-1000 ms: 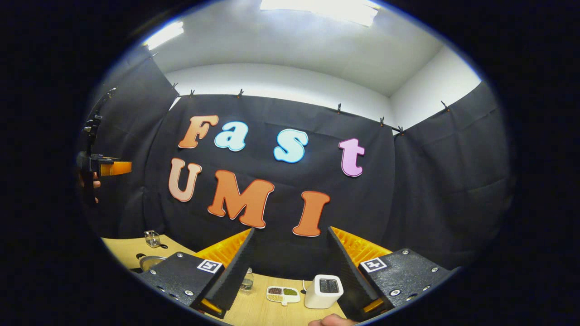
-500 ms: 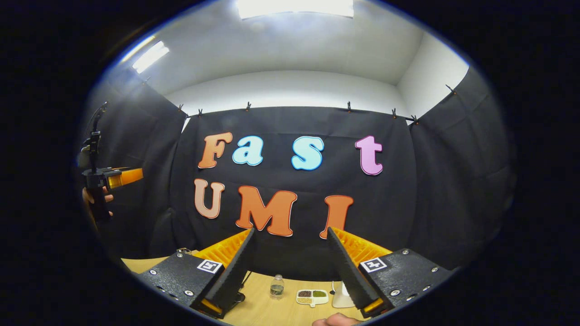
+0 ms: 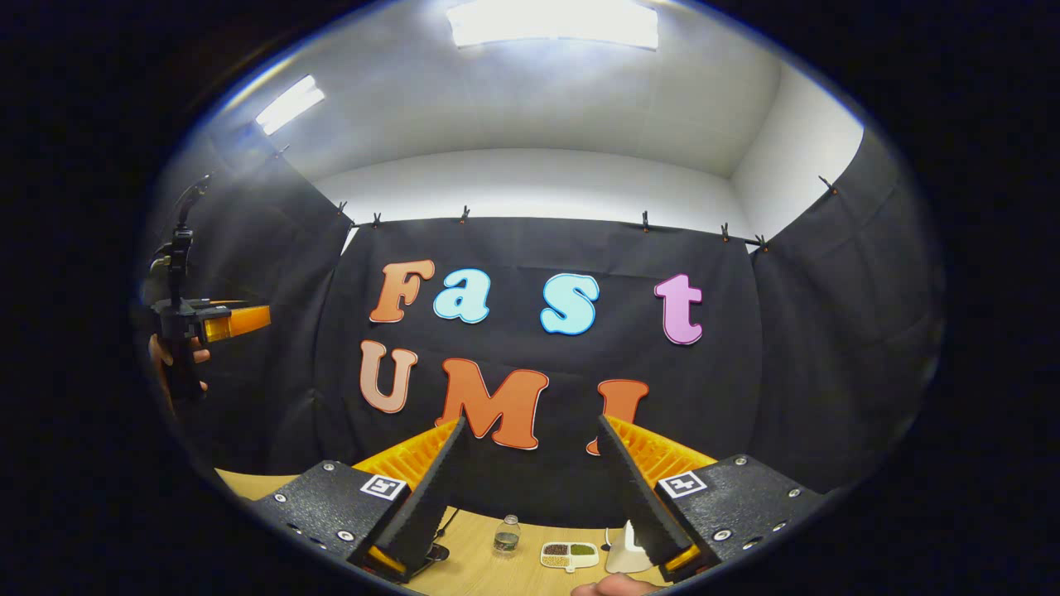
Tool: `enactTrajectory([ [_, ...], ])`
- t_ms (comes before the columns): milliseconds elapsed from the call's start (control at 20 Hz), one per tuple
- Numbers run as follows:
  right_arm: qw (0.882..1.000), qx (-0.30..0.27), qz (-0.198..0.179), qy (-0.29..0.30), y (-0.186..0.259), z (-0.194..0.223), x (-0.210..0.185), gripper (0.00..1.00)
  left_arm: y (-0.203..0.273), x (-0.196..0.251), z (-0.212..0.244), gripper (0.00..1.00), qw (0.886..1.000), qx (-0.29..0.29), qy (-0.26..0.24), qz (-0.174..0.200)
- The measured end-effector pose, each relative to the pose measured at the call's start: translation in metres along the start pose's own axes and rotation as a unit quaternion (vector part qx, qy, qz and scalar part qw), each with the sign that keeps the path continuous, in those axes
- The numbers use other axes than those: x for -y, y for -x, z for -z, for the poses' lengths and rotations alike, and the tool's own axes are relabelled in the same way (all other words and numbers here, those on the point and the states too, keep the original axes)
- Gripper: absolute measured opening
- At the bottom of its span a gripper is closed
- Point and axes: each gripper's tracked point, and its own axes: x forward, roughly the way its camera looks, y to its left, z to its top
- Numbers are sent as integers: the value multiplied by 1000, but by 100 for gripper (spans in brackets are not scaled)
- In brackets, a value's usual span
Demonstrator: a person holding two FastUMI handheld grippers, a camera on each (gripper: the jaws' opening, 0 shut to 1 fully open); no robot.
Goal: First push the handle of the pot to place it horizontally, then grasp the pot with both hands and set it on the induction cooktop.
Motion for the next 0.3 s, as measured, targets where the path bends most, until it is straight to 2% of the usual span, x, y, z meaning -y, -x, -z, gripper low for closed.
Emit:
enactTrajectory([
  [300,1000,10,4,-2,5,-6,0,95,13,1,-11,92,1000,17,-8,-6],
])
